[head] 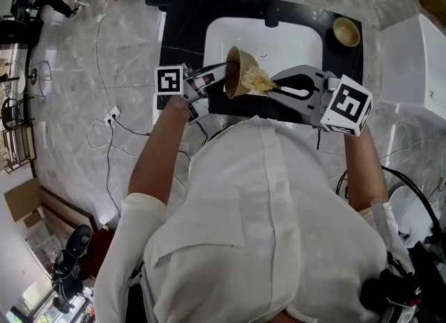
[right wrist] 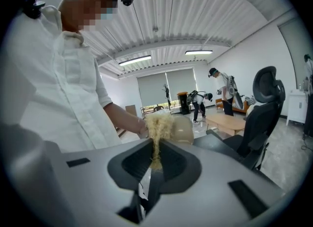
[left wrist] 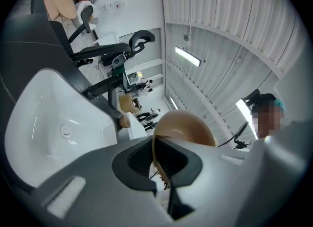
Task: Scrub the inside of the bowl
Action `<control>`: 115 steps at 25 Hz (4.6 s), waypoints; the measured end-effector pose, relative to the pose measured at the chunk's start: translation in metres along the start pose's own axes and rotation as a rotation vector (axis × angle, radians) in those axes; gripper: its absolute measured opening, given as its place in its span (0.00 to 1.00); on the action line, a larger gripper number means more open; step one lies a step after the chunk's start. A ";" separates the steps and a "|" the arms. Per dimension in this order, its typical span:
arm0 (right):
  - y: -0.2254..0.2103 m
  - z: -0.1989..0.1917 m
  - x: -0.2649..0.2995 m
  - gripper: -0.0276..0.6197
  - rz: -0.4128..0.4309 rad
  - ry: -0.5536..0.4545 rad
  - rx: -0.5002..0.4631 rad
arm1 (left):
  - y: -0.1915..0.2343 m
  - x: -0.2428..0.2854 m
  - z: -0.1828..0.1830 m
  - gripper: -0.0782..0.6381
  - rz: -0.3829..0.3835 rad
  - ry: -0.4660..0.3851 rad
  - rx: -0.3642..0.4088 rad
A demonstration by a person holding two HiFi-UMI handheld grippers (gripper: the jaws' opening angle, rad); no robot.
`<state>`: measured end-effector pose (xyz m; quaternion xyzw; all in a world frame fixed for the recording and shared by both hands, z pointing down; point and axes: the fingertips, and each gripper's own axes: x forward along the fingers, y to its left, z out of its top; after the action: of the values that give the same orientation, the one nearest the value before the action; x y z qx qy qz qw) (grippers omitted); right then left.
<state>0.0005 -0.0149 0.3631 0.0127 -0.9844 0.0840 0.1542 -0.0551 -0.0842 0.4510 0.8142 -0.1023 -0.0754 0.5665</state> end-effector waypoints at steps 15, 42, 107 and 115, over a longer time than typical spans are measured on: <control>-0.012 -0.073 0.035 0.09 -0.011 0.207 0.025 | -0.044 0.018 -0.005 0.12 -0.170 0.024 0.009; -0.015 -0.017 -0.015 0.09 -0.070 -0.036 0.031 | -0.006 -0.002 -0.003 0.12 -0.021 0.046 0.047; -0.047 -0.051 0.005 0.09 -0.117 0.040 0.159 | -0.020 0.001 -0.003 0.12 -0.101 0.027 0.041; -0.021 -0.063 0.026 0.09 -0.027 0.076 0.189 | -0.028 -0.002 0.005 0.12 -0.128 -0.038 0.019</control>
<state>-0.0045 -0.0254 0.4334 0.0373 -0.9653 0.1748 0.1906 -0.0558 -0.0792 0.4230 0.8229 -0.0613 -0.1259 0.5506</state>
